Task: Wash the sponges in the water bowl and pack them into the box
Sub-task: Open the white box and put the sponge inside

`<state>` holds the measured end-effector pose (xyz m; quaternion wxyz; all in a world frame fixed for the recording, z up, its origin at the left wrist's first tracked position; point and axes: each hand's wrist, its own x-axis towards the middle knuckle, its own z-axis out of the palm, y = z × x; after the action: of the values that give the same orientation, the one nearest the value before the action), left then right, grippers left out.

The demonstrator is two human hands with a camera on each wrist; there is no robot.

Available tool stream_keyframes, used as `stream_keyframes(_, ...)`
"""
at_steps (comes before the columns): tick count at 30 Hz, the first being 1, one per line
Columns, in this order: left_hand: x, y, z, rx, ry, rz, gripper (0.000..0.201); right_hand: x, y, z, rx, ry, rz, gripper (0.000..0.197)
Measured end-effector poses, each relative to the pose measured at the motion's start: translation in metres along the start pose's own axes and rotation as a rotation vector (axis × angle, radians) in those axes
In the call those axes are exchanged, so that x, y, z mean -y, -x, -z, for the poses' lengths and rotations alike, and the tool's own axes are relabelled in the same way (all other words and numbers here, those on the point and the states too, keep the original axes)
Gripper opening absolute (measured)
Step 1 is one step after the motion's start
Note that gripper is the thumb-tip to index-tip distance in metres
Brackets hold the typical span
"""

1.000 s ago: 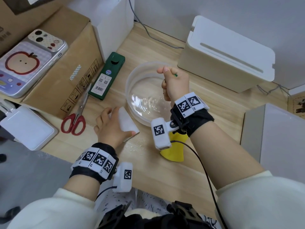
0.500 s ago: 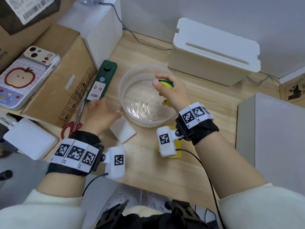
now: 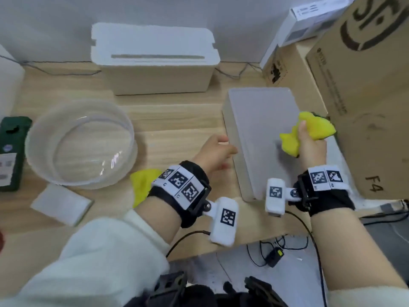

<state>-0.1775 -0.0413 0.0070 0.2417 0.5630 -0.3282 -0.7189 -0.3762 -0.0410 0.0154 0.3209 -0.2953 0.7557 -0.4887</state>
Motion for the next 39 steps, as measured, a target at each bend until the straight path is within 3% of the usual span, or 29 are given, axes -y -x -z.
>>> stream_keyframes(2,0.003,-0.014,-0.028,-0.043,-0.043,0.037,0.055,-0.014,-0.013,0.029,-0.015,0.075,-0.044,0.040)
stream_keyframes(5,0.007,-0.028,-0.047,-0.088,-0.006,0.057,0.021,-0.026,-0.021,0.052,0.005,0.181,-0.045,0.045)
stream_keyframes(6,0.008,-0.031,-0.052,-0.103,0.001,0.056,0.019,-0.028,-0.022,0.057,0.020,0.196,-0.049,0.045)
stream_keyframes(10,0.012,-0.039,-0.054,-0.195,-0.069,0.031,0.045,-0.036,-0.022,0.057,0.050,0.196,-0.045,0.041)
stream_keyframes(14,0.014,-0.041,-0.053,-0.234,-0.077,-0.016,0.042,-0.042,-0.024,0.059,0.059,0.240,-0.007,0.039)
stream_keyframes(19,0.014,-0.043,-0.057,-0.276,-0.123,-0.034,0.032,-0.049,-0.023,0.057,0.066,0.399,-0.004,0.070)
stream_keyframes(26,0.014,-0.049,-0.057,-0.286,-0.192,-0.036,0.037,-0.050,-0.023,0.060,0.090,0.405,-0.070,0.055)
stream_keyframes(32,0.011,-0.046,-0.057,-0.246,-0.256,-0.050,0.040,-0.057,-0.020,0.056,0.130,0.547,-0.060,0.068)
stream_keyframes(39,0.008,-0.047,-0.057,-0.185,-0.161,-0.027,0.045,-0.067,-0.019,0.060,0.147,0.524,-0.134,0.071)
